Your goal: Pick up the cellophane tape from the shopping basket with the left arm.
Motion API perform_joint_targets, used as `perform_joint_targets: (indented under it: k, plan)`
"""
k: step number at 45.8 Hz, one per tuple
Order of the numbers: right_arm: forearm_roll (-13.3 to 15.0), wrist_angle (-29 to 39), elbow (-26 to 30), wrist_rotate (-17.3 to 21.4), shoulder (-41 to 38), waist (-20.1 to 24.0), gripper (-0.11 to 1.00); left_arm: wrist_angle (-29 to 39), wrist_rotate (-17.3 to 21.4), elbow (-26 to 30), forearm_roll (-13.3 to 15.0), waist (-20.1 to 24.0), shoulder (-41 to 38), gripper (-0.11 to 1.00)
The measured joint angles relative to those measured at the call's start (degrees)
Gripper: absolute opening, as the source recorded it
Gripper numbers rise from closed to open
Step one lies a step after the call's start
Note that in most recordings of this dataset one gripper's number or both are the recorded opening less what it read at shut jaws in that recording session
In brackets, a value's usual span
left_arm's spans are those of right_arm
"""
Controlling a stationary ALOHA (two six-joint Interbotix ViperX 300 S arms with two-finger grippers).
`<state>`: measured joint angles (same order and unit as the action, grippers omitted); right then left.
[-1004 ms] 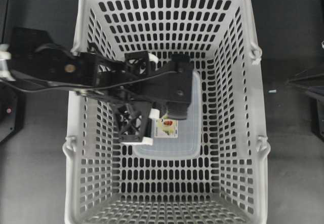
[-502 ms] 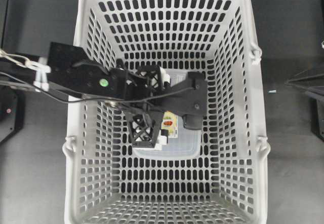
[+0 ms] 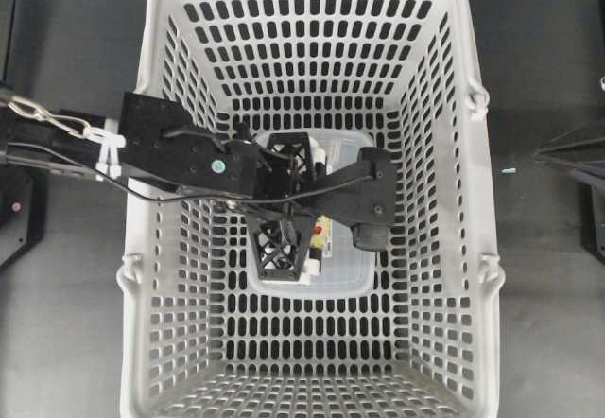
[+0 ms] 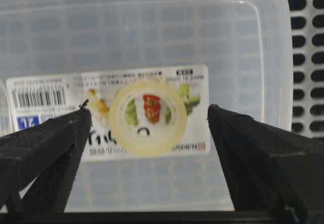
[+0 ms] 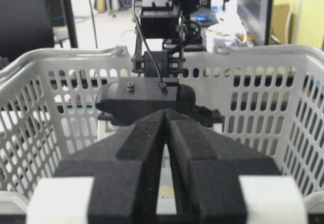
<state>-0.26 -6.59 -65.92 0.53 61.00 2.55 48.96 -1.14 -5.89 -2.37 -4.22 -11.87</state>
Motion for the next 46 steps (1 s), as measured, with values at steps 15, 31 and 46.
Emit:
perform_joint_targets:
  k: [15, 31, 46]
  plan:
    - [0.1, 0.0, -0.1, 0.0, 0.0, 0.0, 0.0, -2.5, -0.1, -1.4, 0.0, 0.0, -1.3, 0.88]
    - [0.1, 0.0, 0.0, 0.0, 0.0, -0.1, 0.0, -2.1, 0.1, -1.5, 0.0, -0.3, -0.7, 0.5]
    - [0.1, -0.1, 0.0, 0.0, 0.2, 0.0, 0.0, 6.4, 0.0, 6.6, 0.0, -0.4, 4.0, 0.5]
